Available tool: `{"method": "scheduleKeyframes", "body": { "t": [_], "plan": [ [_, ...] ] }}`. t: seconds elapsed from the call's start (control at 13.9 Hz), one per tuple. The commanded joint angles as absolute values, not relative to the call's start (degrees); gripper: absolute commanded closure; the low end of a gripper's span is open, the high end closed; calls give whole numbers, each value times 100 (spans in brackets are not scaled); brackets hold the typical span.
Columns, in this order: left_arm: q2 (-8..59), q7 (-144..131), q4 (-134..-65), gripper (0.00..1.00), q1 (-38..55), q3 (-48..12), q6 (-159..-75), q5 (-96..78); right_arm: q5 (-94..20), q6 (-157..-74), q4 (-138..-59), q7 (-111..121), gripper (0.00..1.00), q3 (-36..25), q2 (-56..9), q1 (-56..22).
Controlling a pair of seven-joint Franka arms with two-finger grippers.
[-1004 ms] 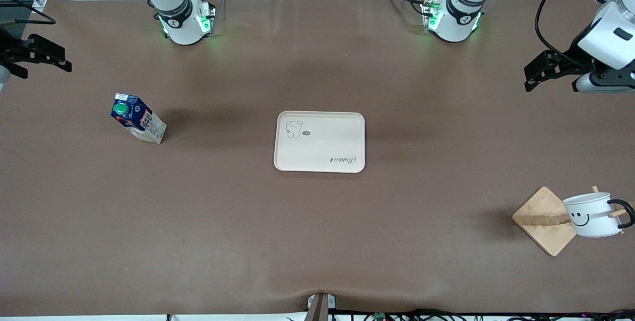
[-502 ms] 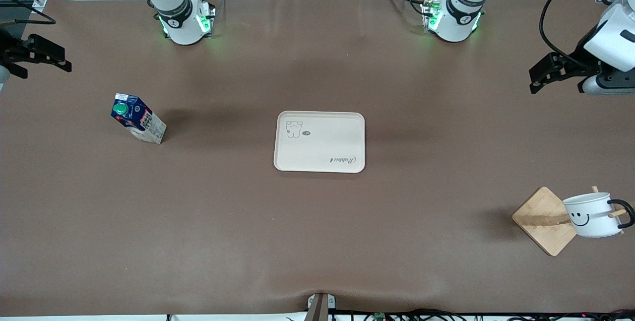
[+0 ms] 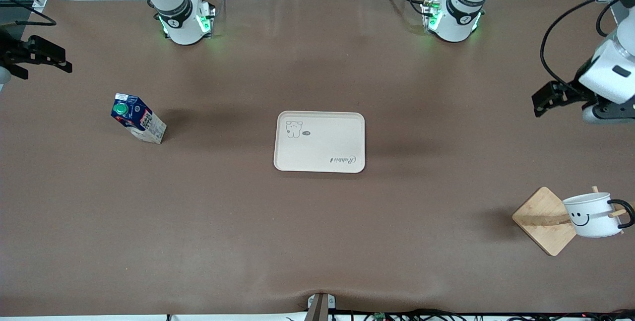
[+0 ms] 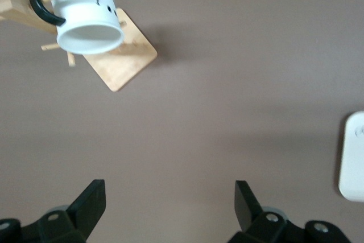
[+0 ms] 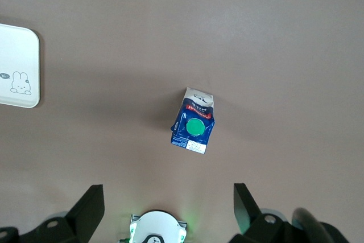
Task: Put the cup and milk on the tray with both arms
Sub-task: 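Move the left gripper down toward the white mug on the stand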
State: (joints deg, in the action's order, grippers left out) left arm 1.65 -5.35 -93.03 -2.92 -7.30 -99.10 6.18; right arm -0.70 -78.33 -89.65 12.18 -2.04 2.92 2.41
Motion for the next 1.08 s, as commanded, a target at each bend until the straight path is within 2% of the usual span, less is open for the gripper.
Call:
{"method": "scheduleKeyframes", "body": {
  "t": [0.0, 0.36, 0.72, 1.0],
  "plan": [
    [79, -693, -9781, 0, -588, -756, -10641, 703, -53, -7805, -8956, 1257, 0, -149, 299, 369],
    [36, -1450, -10668, 0, -615, -747, -11582, 703, -53, -7813, -8947, 1257, 0, -149, 290, 378],
    [-79, -1520, -11240, 0, -835, -773, -12443, 703, -53, -7813, -8956, 1257, 0, -149, 281, 387],
    [-79, -1801, -11881, 0, -861, -774, -13506, 703, -62, -7813, -8947, 1257, 0, -149, 281, 387]
  ]
}}
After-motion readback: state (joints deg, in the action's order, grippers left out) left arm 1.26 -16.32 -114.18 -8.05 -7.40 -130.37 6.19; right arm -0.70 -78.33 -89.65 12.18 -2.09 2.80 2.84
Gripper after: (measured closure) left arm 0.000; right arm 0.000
